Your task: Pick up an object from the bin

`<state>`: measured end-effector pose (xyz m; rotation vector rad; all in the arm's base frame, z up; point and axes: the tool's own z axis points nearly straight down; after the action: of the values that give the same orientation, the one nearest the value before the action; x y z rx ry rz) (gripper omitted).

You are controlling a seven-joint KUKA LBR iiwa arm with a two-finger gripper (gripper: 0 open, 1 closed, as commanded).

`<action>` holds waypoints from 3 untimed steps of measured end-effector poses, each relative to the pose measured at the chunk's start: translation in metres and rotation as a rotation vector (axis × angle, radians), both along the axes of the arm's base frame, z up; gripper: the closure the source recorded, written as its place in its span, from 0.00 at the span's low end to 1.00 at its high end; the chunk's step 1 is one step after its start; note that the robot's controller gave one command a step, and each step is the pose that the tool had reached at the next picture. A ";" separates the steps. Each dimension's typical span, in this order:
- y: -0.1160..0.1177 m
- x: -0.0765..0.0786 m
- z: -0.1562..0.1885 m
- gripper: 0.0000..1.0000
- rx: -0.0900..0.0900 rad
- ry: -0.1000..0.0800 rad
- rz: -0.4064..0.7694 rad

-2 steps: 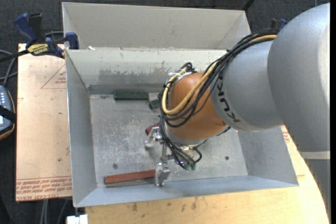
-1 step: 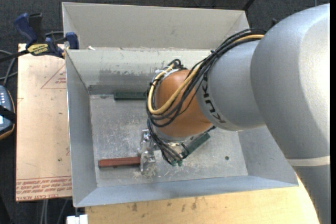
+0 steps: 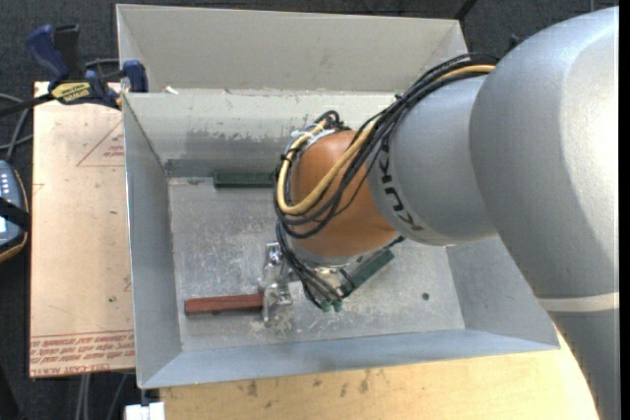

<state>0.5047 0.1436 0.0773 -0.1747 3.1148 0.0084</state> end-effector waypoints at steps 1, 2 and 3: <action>0.000 0.000 0.002 1.00 -0.001 0.002 -0.001; -0.001 -0.003 0.011 1.00 -0.005 0.019 0.000; 0.000 -0.004 0.026 1.00 -0.006 0.022 0.000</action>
Offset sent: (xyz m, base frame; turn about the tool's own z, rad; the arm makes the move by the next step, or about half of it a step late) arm 0.0000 0.0000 0.0598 -0.0001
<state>0.5011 0.1431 0.1036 -0.1760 3.1368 0.0012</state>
